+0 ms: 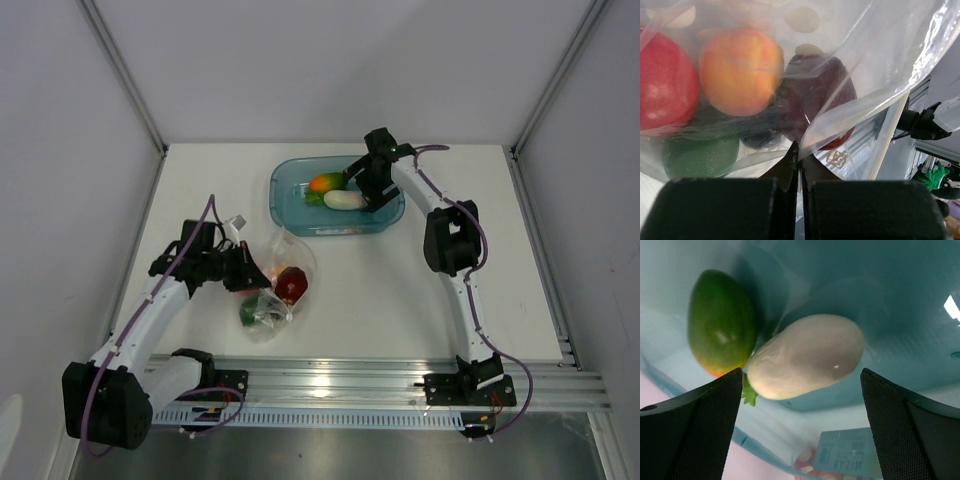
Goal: Place the food in the zip-top bag and seal the zipper
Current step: Pick up the fake vegetable from the bin.
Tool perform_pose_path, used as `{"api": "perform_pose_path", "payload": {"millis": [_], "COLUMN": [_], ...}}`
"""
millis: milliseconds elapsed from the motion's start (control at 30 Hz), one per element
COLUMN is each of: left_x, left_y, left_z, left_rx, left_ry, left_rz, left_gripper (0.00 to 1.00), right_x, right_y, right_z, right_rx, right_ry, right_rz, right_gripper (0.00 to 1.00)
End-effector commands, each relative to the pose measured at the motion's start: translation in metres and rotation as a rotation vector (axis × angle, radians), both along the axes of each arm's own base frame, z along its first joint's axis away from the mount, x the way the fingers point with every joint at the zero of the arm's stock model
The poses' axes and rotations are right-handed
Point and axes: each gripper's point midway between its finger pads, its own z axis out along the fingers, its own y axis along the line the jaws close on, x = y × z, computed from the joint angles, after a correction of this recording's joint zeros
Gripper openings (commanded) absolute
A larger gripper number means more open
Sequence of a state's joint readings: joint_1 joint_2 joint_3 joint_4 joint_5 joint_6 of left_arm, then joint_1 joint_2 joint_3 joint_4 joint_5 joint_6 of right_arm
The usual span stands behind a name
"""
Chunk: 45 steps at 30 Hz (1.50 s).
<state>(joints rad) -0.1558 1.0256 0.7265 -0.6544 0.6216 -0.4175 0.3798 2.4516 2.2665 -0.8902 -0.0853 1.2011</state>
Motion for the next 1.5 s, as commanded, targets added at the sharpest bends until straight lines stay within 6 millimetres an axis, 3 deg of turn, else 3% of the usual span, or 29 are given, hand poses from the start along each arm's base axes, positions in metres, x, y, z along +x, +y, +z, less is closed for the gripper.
{"api": "perform_pose_path", "payload": {"millis": [0, 133, 233, 333, 400, 533, 733, 833, 867, 933, 1100, 1333, 1467], "left_x": [0.007, 0.012, 0.020, 0.031, 0.028, 0.021, 0.024, 0.024, 0.023, 0.022, 0.021, 0.010, 0.003], "left_y": [0.004, 0.010, 0.020, 0.052, 0.076, 0.091, 0.077, 0.064, 0.060, 0.051, 0.041, 0.013, -0.003], "left_z": [0.005, 0.008, 0.020, 0.032, 0.025, 0.011, 0.014, 0.015, 0.013, 0.014, 0.017, 0.018, 0.018], "left_rx": [0.018, 0.062, 0.116, 0.279, 0.405, 0.477, 0.402, 0.334, 0.320, 0.272, 0.224, 0.059, -0.032], "left_ry": [-0.015, -0.018, -0.064, -0.111, -0.082, -0.029, -0.062, -0.078, -0.074, -0.080, -0.100, -0.113, -0.087], "left_rz": [0.007, 0.033, 0.079, 0.202, 0.267, 0.319, 0.275, 0.231, 0.218, 0.183, 0.143, 0.042, -0.029], "left_gripper": [0.01, 0.00, 0.01, 0.01, 0.01, 0.01, 0.01, 0.01, 0.00, 0.00, 0.01, 0.01, 0.01], "right_x": [-0.003, 0.003, 0.004, 0.003, 0.000, 0.000, -0.002, -0.002, 0.000, 0.001, 0.005, 0.014, 0.020], "right_y": [0.002, 0.004, 0.006, 0.005, 0.004, 0.003, 0.002, 0.006, 0.008, 0.012, 0.019, 0.023, 0.017], "right_z": [-0.013, -0.017, -0.024, -0.031, -0.038, -0.040, -0.042, -0.038, -0.036, -0.034, -0.024, 0.002, 0.028], "right_rx": [-0.023, -0.037, -0.048, -0.065, -0.077, -0.090, -0.108, -0.104, -0.100, -0.097, -0.088, -0.074, -0.127], "right_ry": [0.035, 0.021, 0.026, 0.035, 0.049, 0.045, 0.042, 0.027, 0.015, 0.003, -0.040, -0.127, -0.216], "right_rz": [-0.038, -0.043, -0.041, -0.036, -0.028, -0.016, 0.006, 0.017, 0.021, 0.028, 0.053, 0.086, 0.119], "right_gripper": [0.99, 0.99, 0.99, 0.99, 1.00, 0.97, 0.84, 0.71, 0.62, 0.59, 0.35, 0.03, 0.00]}}
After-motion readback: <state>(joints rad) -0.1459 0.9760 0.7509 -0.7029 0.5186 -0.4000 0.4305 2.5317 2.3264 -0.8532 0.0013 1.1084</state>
